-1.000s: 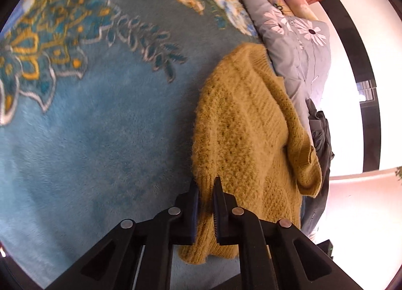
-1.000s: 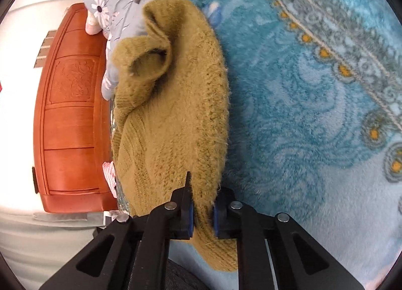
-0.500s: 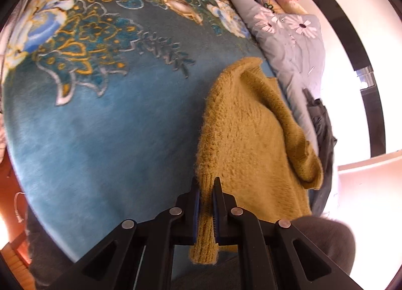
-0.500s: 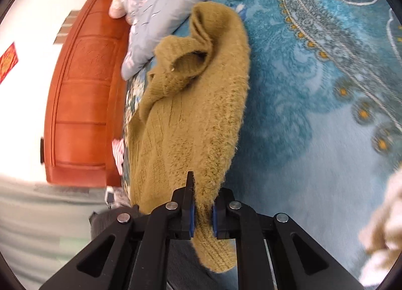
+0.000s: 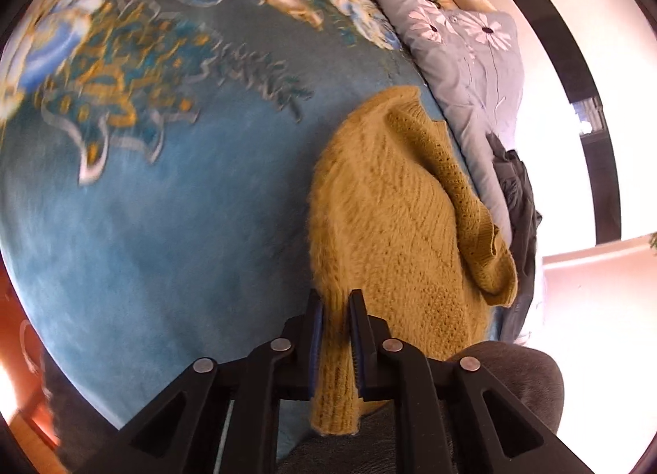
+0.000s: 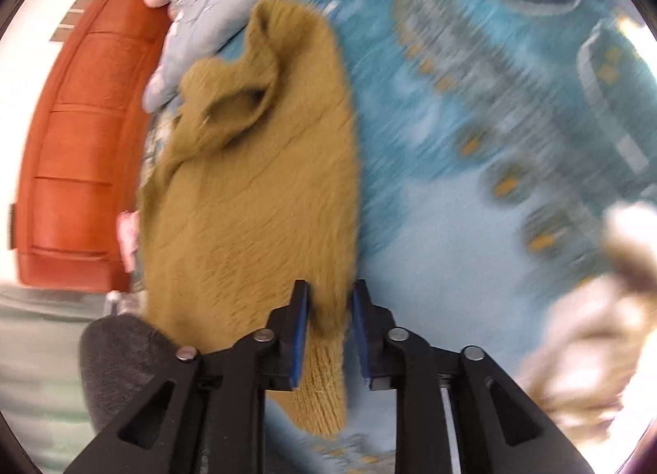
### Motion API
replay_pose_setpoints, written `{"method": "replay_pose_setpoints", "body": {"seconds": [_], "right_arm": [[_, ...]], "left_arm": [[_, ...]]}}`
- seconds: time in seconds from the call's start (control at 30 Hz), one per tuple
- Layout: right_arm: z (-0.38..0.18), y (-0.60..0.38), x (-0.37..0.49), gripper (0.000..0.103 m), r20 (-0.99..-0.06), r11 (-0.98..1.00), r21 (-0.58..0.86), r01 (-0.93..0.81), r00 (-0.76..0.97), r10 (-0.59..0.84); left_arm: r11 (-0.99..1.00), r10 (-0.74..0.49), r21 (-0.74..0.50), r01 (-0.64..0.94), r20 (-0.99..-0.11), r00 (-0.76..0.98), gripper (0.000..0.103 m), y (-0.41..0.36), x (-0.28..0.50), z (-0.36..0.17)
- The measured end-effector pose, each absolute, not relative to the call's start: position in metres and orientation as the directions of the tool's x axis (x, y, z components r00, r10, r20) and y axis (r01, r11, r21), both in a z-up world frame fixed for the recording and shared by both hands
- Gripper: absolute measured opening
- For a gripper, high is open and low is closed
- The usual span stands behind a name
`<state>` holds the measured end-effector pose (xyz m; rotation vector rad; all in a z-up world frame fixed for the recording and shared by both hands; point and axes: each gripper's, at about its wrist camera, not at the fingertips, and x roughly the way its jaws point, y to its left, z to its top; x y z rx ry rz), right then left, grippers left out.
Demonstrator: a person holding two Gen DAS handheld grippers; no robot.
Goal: Fold clothes
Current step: 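Release the hem and move both grippers toward the sweater's sleeve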
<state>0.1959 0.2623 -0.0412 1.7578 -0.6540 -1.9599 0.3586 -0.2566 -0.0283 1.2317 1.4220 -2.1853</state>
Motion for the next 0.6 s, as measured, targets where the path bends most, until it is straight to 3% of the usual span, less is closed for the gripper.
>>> {"method": "replay_pose_setpoints", "body": {"seconds": [0.1, 0.13, 0.2, 0.33, 0.4, 0.6], "right_arm": [[-0.031, 0.278, 0.185, 0.024, -0.827, -0.839, 0.545, 0.008, -0.159, -0.539], [-0.026, 0.277, 0.18, 0.025, -0.827, -0.841, 0.541, 0.02, -0.172, -0.536], [-0.017, 0.275, 0.172, 0.04, -0.823, -0.843, 0.535, 0.046, -0.197, -0.533], [0.005, 0.248, 0.154, 0.044, -0.786, -0.823, 0.55, 0.141, -0.246, -0.567], [0.013, 0.223, 0.148, 0.052, -0.77, -0.812, 0.552, 0.187, -0.258, -0.583], [0.04, 0.15, 0.117, 0.053, -0.799, -0.836, 0.425, 0.347, -0.29, -0.526]], "left_arm": [[-0.538, 0.172, -0.567, 0.624, -0.798, -0.578, 0.041, -0.262, 0.343, -0.017], [-0.547, 0.164, -0.56, 0.622, -0.801, -0.576, 0.042, -0.265, 0.335, -0.014], [-0.558, 0.157, -0.55, 0.621, -0.805, -0.572, 0.043, -0.271, 0.319, -0.011], [-0.607, 0.119, -0.488, 0.627, -0.836, -0.535, 0.052, -0.281, 0.283, -0.006], [-0.639, 0.102, -0.456, 0.619, -0.849, -0.519, 0.052, -0.283, 0.262, -0.004], [-0.74, 0.033, -0.328, 0.587, -0.89, -0.455, 0.055, -0.29, 0.199, -0.007]]}}
